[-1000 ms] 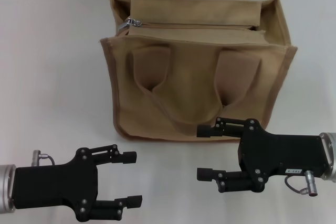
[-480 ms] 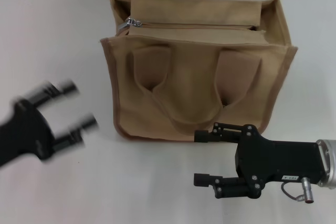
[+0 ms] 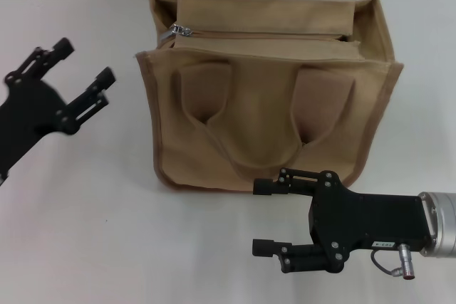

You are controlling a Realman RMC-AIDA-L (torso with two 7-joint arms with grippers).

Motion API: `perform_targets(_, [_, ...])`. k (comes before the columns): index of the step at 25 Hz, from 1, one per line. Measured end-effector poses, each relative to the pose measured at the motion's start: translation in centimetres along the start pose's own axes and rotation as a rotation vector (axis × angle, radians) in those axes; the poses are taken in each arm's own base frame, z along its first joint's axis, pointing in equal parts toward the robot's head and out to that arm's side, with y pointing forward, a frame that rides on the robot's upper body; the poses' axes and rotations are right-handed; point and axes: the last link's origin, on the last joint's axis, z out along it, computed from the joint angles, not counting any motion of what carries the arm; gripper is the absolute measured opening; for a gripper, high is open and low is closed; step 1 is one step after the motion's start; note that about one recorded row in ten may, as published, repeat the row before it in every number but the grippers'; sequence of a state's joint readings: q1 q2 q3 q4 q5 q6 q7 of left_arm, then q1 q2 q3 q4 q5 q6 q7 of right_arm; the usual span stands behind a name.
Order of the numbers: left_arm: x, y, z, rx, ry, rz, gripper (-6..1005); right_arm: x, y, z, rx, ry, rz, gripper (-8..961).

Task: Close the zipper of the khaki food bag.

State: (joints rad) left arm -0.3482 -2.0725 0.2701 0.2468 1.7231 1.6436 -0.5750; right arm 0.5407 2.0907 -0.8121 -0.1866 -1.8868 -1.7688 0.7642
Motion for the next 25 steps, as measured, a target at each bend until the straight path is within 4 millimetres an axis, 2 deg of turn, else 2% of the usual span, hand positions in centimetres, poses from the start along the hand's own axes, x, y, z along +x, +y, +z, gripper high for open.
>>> perform_targets(1, [-0.5,-0.3,1.1,0.003,-0.034,-0.003,777,0.1,0.0,0.0,0.005,0.002,0.0,759])
perform_targets(4, [-0.7,-0.1,1.9,-0.028,-0.055,0.002,775,0.1,0.0,0.0,0.006,0.001,0.001,759])
perform_targets(10, [-0.7,0.6,2.4,-0.096,-0.061,0.046,771,0.0,0.1,0.0,0.002,-0.008,0.002,759])
perform_targets(15, [-0.9,0.5,3.4,-0.082,-0.071,0.072,768,-0.2,0.1,0.3,-0.008,-0.016,0.007,758])
perform_targets(16, [-0.7,0.7,4.4,-0.066,-0.04,0.082,767,-0.2,0.0,0.4,-0.01,-0.017,0.005,758])
perform_targets(19, [-0.4,0.6,5.1,-0.022,0.0,0.082,765,-0.4,-0.2,0.6,-0.011,-0.023,0.003,758])
perform_targets(25, [0.1,0.5,5.8,0.028,0.048,0.089,761,-0.5,-0.2,0.7,-0.011,-0.026,0.004,759])
